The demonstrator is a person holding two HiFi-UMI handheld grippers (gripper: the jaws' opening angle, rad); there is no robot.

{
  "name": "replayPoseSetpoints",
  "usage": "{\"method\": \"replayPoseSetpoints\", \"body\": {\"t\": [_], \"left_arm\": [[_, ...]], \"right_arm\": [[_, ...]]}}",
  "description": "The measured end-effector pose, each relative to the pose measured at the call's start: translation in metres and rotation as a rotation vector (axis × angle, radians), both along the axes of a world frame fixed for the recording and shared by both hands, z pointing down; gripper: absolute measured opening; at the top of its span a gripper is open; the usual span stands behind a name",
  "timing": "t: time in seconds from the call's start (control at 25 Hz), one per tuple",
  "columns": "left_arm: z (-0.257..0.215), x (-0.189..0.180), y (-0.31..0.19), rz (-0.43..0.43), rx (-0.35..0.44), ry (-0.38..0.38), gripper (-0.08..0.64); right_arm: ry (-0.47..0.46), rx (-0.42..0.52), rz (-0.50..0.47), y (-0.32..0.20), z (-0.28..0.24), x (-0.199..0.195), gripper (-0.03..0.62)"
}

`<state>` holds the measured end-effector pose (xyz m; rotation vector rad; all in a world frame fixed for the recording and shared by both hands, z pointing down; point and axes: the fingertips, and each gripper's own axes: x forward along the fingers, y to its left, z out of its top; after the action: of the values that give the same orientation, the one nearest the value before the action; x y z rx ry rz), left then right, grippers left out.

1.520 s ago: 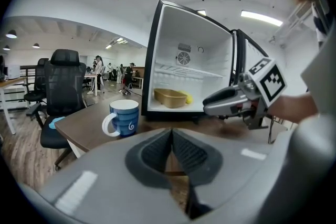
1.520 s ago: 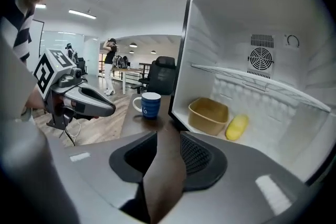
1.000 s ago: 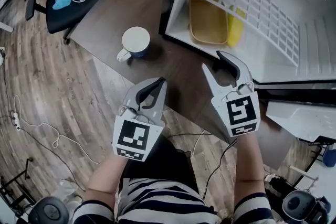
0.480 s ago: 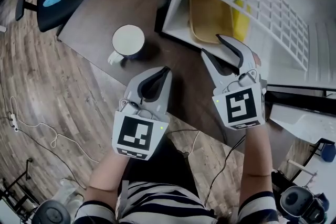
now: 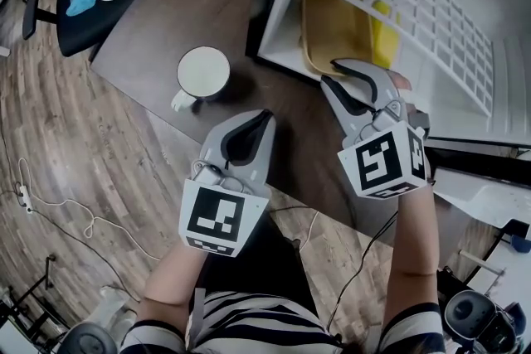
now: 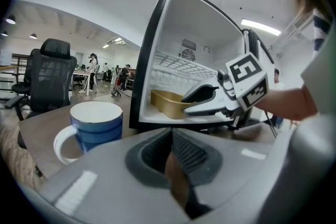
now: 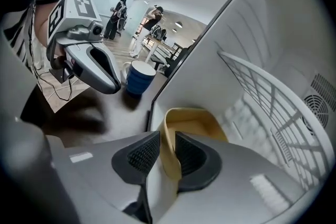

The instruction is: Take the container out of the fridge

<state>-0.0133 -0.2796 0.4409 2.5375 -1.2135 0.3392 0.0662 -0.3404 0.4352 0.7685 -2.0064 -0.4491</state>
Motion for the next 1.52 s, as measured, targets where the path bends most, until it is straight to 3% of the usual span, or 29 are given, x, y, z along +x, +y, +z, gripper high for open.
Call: {"method": "replayPoseSetpoints", "body": {"t": [0.4,0.72,1.52], "left_arm": [[-0.002,-0.012,-0.002,-0.006,0.003,-0.001,0.0],[-0.016,-0.02,0.008,-0.007,0.02,0.001,0.0],[-0.059,-0.038,0.076,-0.065,0.062,-0.042,0.0]], "right_arm": [[0.044,-0.019,-0.067,0.009,0.003,-0.009,0.018],[0.032,-0.033,-0.102,0.036,-0.005,-0.022,0.018],[-0.047,-0.092,-0.056,0.159,-0.03,-0.012,0.018]]}}
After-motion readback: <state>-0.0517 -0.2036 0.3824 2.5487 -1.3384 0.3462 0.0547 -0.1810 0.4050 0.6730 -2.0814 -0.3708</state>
